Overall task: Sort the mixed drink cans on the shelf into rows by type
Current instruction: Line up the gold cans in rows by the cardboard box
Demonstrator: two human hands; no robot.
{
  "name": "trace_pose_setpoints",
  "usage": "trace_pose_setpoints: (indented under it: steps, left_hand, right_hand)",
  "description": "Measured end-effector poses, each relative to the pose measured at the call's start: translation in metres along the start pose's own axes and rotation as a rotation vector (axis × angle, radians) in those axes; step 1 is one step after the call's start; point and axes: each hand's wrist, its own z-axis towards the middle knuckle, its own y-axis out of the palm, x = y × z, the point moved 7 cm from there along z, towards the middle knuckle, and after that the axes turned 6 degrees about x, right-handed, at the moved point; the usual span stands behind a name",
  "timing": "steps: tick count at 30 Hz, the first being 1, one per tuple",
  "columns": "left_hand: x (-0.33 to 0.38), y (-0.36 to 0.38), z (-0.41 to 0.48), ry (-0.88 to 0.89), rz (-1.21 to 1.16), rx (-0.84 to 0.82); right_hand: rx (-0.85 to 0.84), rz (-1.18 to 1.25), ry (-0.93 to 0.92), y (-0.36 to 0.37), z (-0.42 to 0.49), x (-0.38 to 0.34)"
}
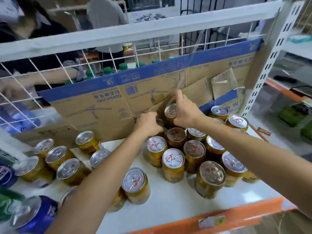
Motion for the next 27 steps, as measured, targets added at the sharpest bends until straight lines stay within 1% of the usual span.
trace_pose_setpoints:
  steps: [3, 6, 9, 11, 14, 16, 19, 21, 22, 23, 24, 25, 27]
  left_hand:
    - [0.003, 0.001, -0.001, -0.005, -0.017, -0.009]
    - [0.0, 0.002, -0.002, 0.013, -0.027, -0.034]
    - [-0.006, 0.0, -0.006, 0.018, -0.09, -0.07]
    - [-0.008, 0.0, -0.008, 0.029, -0.114, -0.103]
    - [-0.006, 0.0, -0.014, 0.08, -0.08, -0.176]
    - [-0.005, -0.003, -0.019, 0.115, -0.055, -0.198]
    - [-0.015, -0.017, -0.031, 0.146, -0.02, -0.189]
    - [-0.027, -0.028, -0.043, 0.17, 0.028, -0.218]
    - [-0.034, -0.032, -0.051, 0.18, 0.061, -0.243]
    - [-0.042, -0.036, -0.059, 0.187, 0.108, -0.273]
    - [-0.051, -0.039, -0.068, 0.19, 0.165, -0.298]
    - [-0.06, -0.041, -0.077, 0.188, 0.222, -0.312]
    - [-0.081, -0.047, -0.09, 0.165, 0.311, -0.302]
  right_hand:
    - [0.036, -0.122, -0.02, 0.0, -0.003, -0.006]
    - [0.061, -0.213, -0.003, 0.006, -0.008, -0.007]
    - [0.102, -0.303, 0.025, 0.009, -0.012, -0.001]
    - [0.067, -0.277, 0.113, 0.013, -0.013, 0.011]
    - [-0.065, -0.171, 0.289, 0.016, -0.012, 0.029]
    - [-0.128, -0.199, 0.294, 0.014, -0.008, 0.029]
    - [-0.167, -0.368, 0.201, 0.016, -0.009, 0.018]
    - [-0.11, -0.452, 0.092, 0.016, -0.01, -0.001]
    - [-0.095, -0.436, 0.025, 0.018, -0.012, -0.016]
    - [-0.117, -0.377, -0.043, 0.022, -0.015, -0.034]
    - [-0.187, -0.298, -0.121, 0.029, -0.019, -0.053]
    - [-0.297, -0.233, -0.222, 0.039, -0.028, -0.074]
    - [-0.526, -0.194, -0.453, 0.059, -0.052, -0.113]
